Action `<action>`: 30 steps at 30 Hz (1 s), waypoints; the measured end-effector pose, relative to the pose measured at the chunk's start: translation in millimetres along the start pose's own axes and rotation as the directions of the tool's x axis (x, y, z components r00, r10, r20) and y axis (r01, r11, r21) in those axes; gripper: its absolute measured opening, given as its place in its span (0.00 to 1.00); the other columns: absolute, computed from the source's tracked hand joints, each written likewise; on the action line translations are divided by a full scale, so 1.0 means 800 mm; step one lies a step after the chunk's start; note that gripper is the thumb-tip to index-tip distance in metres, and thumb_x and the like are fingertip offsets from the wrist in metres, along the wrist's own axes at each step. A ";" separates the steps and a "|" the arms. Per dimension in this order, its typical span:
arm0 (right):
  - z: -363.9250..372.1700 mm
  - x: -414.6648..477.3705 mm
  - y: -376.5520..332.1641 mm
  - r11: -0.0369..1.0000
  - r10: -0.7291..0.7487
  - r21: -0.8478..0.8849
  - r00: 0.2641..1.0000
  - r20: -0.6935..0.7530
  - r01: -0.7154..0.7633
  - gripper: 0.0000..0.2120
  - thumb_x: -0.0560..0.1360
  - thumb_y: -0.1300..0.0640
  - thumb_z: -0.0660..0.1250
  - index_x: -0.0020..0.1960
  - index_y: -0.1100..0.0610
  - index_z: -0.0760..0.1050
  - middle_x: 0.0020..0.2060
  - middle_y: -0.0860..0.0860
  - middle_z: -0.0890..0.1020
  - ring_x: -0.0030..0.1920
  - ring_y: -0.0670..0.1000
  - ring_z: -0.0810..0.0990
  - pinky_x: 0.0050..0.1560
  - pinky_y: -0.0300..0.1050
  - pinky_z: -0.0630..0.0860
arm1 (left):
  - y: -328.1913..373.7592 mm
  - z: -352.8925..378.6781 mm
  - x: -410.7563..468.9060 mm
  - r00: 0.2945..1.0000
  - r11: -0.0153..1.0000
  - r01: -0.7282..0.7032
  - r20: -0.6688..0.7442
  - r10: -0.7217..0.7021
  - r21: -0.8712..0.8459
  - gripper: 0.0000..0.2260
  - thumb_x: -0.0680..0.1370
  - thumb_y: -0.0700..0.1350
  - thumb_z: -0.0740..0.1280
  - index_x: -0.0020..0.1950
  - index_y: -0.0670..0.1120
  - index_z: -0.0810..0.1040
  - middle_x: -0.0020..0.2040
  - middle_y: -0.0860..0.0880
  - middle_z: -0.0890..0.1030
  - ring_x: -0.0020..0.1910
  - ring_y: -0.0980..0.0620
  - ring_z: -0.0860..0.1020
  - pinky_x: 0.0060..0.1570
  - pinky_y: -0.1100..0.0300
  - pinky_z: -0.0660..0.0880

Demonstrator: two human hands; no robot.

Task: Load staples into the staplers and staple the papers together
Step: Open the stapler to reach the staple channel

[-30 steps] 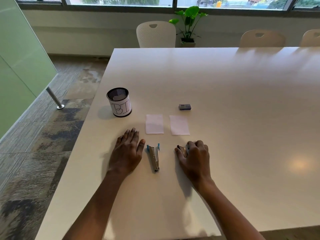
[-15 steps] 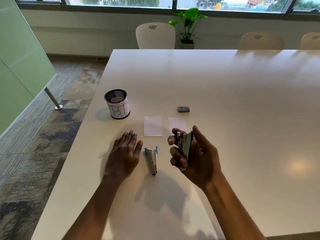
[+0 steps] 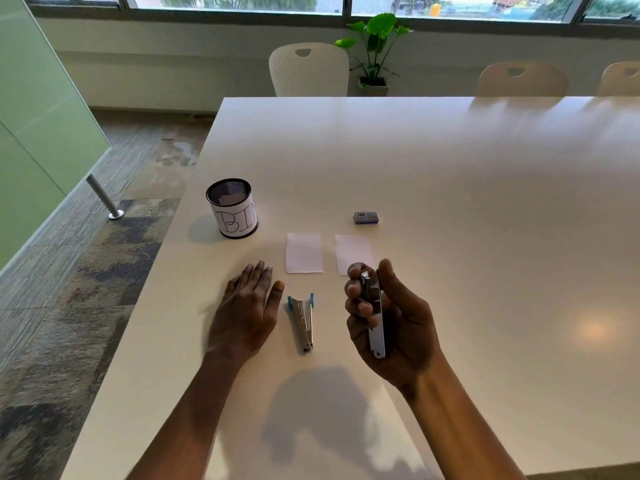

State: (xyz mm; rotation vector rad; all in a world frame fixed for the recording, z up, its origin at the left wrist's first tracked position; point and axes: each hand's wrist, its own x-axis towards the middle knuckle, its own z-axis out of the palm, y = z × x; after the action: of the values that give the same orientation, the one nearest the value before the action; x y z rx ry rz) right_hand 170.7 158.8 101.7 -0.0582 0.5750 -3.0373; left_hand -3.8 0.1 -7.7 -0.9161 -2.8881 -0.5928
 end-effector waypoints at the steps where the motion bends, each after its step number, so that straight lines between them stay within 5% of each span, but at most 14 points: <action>1: -0.002 0.000 0.000 1.000 -0.002 -0.010 1.000 -0.016 0.002 0.14 0.78 0.51 0.70 0.54 0.63 0.80 0.43 0.58 0.83 0.38 0.51 0.84 0.39 0.39 0.82 | 0.000 0.000 0.000 1.000 1.000 0.003 -0.003 -0.003 -0.001 0.24 0.84 0.56 0.51 0.78 0.48 0.64 0.80 0.49 0.63 0.80 0.52 0.58 0.78 0.53 0.53; 5: -0.001 -0.001 -0.001 1.000 -0.001 -0.003 0.999 -0.036 0.001 0.17 0.78 0.50 0.70 0.57 0.63 0.80 0.47 0.58 0.84 0.45 0.53 0.85 0.45 0.42 0.83 | 0.002 -0.001 0.000 1.000 1.000 0.003 -0.005 -0.003 -0.005 0.24 0.84 0.56 0.52 0.78 0.48 0.65 0.79 0.49 0.64 0.79 0.51 0.59 0.78 0.52 0.54; 9: -0.004 -0.003 -0.002 0.999 -0.012 -0.049 0.996 -0.090 0.008 0.16 0.74 0.50 0.75 0.53 0.62 0.81 0.42 0.56 0.84 0.40 0.52 0.85 0.42 0.40 0.83 | 0.000 0.002 0.000 1.000 1.000 -0.005 -0.015 0.005 0.007 0.24 0.84 0.56 0.52 0.78 0.48 0.65 0.79 0.49 0.64 0.79 0.51 0.58 0.78 0.52 0.55; 15: -0.002 -0.004 -0.003 0.993 -0.033 -0.114 0.993 -0.110 0.020 0.15 0.76 0.49 0.72 0.53 0.62 0.81 0.43 0.56 0.83 0.45 0.53 0.84 0.49 0.44 0.82 | -0.001 0.001 0.000 0.995 0.998 -0.030 -0.096 0.024 -0.060 0.28 0.83 0.57 0.50 0.79 0.43 0.61 0.79 0.45 0.64 0.78 0.48 0.62 0.76 0.53 0.58; 20: 0.004 -0.003 -0.005 0.971 -0.100 -0.228 0.990 -0.103 0.074 0.22 0.77 0.45 0.70 0.60 0.62 0.78 0.56 0.61 0.83 0.63 0.61 0.79 0.70 0.56 0.72 | 0.014 -0.022 -0.017 0.936 0.951 -0.122 -0.353 0.015 -0.284 0.21 0.83 0.52 0.56 0.68 0.41 0.75 0.64 0.42 0.80 0.64 0.43 0.78 0.64 0.56 0.73; 24: 0.012 0.000 -0.013 0.929 -0.150 -0.354 0.984 -0.099 0.106 0.25 0.75 0.41 0.69 0.62 0.59 0.78 0.71 0.61 0.74 0.75 0.60 0.68 0.78 0.61 0.55 | 0.066 -0.064 -0.045 0.873 0.831 -0.216 -0.482 -0.070 -0.512 0.14 0.82 0.54 0.59 0.52 0.49 0.81 0.42 0.56 0.84 0.40 0.59 0.83 0.37 0.61 0.81; 30: 0.014 0.003 -0.009 0.854 -0.197 -0.503 0.977 -0.077 0.133 0.30 0.78 0.35 0.60 0.68 0.55 0.75 0.75 0.55 0.70 0.77 0.57 0.64 0.77 0.68 0.48 | 0.158 -0.104 -0.081 0.972 0.576 -0.217 -0.230 0.051 -0.788 0.15 0.78 0.60 0.66 0.53 0.50 0.83 0.43 0.57 0.85 0.43 0.53 0.85 0.33 0.59 0.83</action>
State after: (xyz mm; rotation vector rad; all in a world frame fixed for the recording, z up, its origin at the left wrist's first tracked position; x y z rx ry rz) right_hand 168.2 161.5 114.9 0.0709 1.4211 -2.9727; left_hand 116.0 28.4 101.7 -1.0359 -2.2576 -1.9588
